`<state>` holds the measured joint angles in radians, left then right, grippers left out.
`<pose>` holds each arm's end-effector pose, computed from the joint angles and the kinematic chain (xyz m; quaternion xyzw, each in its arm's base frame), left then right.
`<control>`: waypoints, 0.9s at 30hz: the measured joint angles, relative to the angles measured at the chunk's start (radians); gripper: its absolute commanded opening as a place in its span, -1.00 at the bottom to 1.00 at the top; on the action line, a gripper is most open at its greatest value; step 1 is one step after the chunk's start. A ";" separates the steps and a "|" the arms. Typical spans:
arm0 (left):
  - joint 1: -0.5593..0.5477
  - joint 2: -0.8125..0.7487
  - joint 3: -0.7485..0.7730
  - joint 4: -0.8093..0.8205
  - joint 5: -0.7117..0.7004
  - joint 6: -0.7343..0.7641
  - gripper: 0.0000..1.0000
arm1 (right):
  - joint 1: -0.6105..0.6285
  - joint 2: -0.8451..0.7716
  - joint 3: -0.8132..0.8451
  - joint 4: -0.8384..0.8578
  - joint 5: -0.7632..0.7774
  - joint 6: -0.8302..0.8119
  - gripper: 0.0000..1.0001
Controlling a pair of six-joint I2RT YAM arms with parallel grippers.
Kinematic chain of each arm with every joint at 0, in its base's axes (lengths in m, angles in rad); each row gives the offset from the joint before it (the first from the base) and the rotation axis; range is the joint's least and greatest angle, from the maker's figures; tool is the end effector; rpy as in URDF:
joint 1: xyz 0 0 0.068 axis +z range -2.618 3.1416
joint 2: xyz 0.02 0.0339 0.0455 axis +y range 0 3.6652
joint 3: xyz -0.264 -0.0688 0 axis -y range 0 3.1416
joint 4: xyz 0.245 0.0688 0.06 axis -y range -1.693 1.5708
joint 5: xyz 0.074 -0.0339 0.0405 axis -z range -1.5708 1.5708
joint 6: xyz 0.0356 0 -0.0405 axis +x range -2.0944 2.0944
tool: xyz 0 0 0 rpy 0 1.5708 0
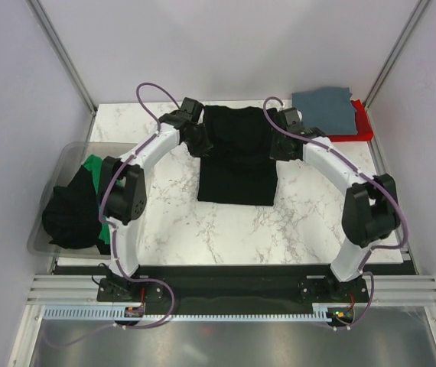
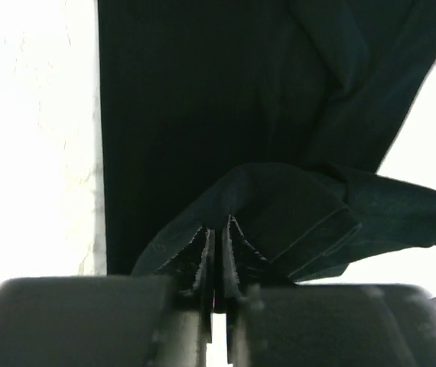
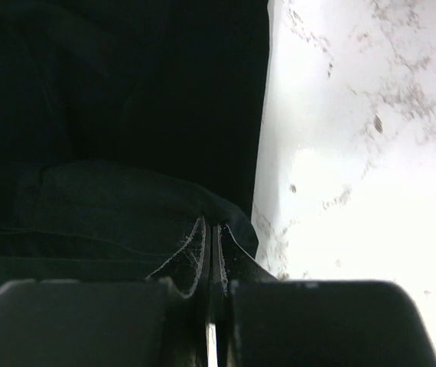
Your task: Fold and stack the t-shirts
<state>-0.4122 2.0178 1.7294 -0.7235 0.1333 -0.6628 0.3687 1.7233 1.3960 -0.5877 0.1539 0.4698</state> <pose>0.4049 -0.1822 0.2467 -0.1016 0.9539 -0.1959 0.2036 0.3545 0.1311 0.2660 0.0724 0.9415 0.0642 0.3229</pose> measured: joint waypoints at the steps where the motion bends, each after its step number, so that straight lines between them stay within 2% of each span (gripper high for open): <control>1: 0.008 0.037 0.033 -0.008 0.010 0.005 -0.58 | -0.008 0.030 0.021 0.002 -0.003 -0.001 -0.80; 2: 0.016 0.071 0.068 -0.013 0.019 0.009 -0.40 | -0.019 0.062 0.050 0.003 -0.010 0.001 -0.55; 3: 0.031 0.129 0.130 -0.019 0.039 0.010 -0.06 | -0.037 0.120 0.106 -0.006 -0.026 -0.002 0.05; 4: 0.042 0.169 0.175 -0.024 0.050 0.014 0.11 | -0.050 0.164 0.158 -0.011 -0.032 0.006 0.25; 5: 0.060 0.233 0.264 -0.071 0.070 0.009 0.34 | -0.068 0.226 0.239 -0.025 -0.047 0.002 0.36; 6: 0.078 0.300 0.359 -0.091 0.093 0.009 0.41 | -0.087 0.293 0.329 -0.028 -0.060 0.000 0.45; 7: 0.098 0.360 0.448 -0.109 0.114 0.003 0.51 | -0.105 0.354 0.421 -0.037 -0.074 -0.002 0.47; 9: 0.133 0.430 0.568 -0.151 0.140 -0.004 0.56 | -0.132 0.423 0.534 -0.047 -0.097 -0.007 0.54; 11: 0.161 0.417 0.576 -0.183 0.141 -0.005 0.57 | -0.154 0.423 0.548 -0.063 -0.106 -0.014 0.55; 13: 0.177 0.365 0.542 -0.196 0.138 -0.004 0.57 | -0.164 0.367 0.492 -0.060 -0.114 -0.016 0.55; 16: 0.172 0.195 0.366 -0.183 0.135 -0.004 0.47 | -0.159 0.182 0.262 -0.018 -0.148 -0.012 0.52; 17: 0.164 0.127 0.290 -0.167 0.134 -0.003 0.30 | -0.155 0.109 0.172 -0.012 -0.166 -0.008 0.47; 18: 0.153 0.055 0.208 -0.145 0.132 -0.002 0.26 | -0.153 0.028 0.072 0.023 -0.194 -0.002 0.37; 21: 0.113 -0.123 -0.002 -0.099 0.130 0.004 0.23 | -0.137 -0.151 -0.159 0.072 -0.272 0.014 0.32; 24: 0.062 -0.246 -0.203 -0.016 0.131 0.005 0.19 | -0.094 -0.200 -0.261 0.113 -0.333 0.020 0.30; 27: 0.017 -0.303 -0.393 0.095 0.139 0.001 0.14 | -0.015 -0.139 -0.257 0.159 -0.363 0.019 0.29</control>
<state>-0.3954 1.7153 1.3361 -0.6285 0.2722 -0.6617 0.3538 1.5841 1.1393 -0.4286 -0.2092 0.4892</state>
